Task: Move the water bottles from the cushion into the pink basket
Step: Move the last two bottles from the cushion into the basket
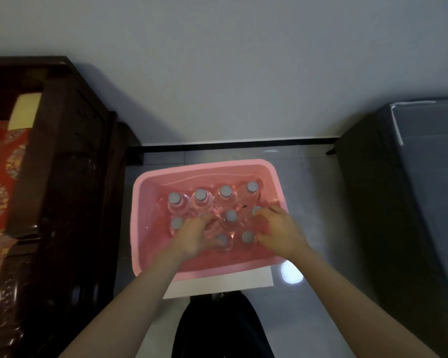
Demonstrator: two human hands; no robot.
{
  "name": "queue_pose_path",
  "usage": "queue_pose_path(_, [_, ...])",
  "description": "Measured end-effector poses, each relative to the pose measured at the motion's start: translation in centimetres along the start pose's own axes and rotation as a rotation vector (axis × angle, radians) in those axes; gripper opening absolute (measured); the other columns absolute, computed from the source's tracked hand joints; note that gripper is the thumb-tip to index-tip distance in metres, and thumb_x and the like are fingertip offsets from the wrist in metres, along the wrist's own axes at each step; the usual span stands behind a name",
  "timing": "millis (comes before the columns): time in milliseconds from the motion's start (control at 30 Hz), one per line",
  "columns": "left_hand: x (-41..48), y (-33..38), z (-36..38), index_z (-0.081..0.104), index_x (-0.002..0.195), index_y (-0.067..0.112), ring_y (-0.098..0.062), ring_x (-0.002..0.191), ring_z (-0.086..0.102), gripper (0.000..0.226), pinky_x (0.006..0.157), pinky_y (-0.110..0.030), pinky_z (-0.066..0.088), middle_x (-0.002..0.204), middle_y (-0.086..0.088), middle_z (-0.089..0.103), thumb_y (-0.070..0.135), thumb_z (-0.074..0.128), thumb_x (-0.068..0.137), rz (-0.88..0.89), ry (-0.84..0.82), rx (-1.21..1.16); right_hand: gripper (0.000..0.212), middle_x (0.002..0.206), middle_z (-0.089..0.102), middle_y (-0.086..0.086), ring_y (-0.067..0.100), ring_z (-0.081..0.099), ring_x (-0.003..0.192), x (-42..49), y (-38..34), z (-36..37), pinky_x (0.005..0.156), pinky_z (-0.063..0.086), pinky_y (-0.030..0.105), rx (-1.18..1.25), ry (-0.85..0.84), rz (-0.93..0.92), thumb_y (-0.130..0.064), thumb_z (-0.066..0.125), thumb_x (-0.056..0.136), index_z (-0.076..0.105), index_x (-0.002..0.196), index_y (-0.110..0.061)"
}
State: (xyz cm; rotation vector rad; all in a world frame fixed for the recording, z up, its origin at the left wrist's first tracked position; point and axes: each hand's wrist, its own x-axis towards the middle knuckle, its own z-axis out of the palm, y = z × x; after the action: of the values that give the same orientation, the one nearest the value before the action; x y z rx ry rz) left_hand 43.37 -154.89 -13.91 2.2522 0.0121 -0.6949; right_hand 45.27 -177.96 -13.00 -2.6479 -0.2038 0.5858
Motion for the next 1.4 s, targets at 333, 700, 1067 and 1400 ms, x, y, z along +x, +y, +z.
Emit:
queue_pose_path(333, [-8.0,2.6,-12.3,0.062,0.121,0.017,-0.005,0.112,0.058,0.040,0.101,-0.027,0.043,0.119,0.005,0.065,0.035,0.065,0.086,0.031,0.583,-0.232,0.051,0.111,0.063,0.004,0.027,0.054,0.104,0.7,-9.6,-7.8,0.092,0.043,0.037,0.162,0.373,-0.241,-0.049,0.042,0.080,0.065,0.111,-0.016])
queue_pose_path(700, [-31.3,-7.0,-21.5,0.057,0.125,0.025,-0.001,0.112,0.055,0.037,0.093,-0.021,0.043,0.121,0.013,0.061,0.040,0.056,0.091,-0.063,1.051,-0.303,0.055,0.117,0.059,0.000,0.021,0.048,0.111,-4.4,-32.3,-5.2,0.094,0.041,0.036,0.239,0.305,-0.659,-0.058,0.036,0.088,0.062,0.118,-0.020])
queue_pose_path(1067, [-59.8,-23.6,-22.4,0.058,0.120,0.020,-0.008,0.101,0.058,0.033,0.084,-0.022,0.045,0.111,0.005,0.062,0.038,0.052,0.093,-0.276,1.474,-0.535,0.031,0.119,0.053,-0.009,0.009,0.048,0.116,-17.0,-57.4,11.3,0.094,0.039,0.027,0.532,-0.127,-0.781,-0.045,0.043,0.096,0.058,0.120,-0.032])
queue_pose_path(1400, [-72.7,-36.8,-23.6,0.060,0.119,0.012,-0.018,0.107,0.058,0.032,0.085,-0.025,0.041,0.114,-0.004,0.063,0.031,0.046,0.097,-0.462,1.649,-0.573,0.040,0.122,0.054,-0.015,0.011,0.045,0.122,-22.6,-72.9,23.3,0.106,0.036,0.043,0.479,-0.238,-0.934,-0.060,0.038,0.089,0.055,0.119,-0.040])
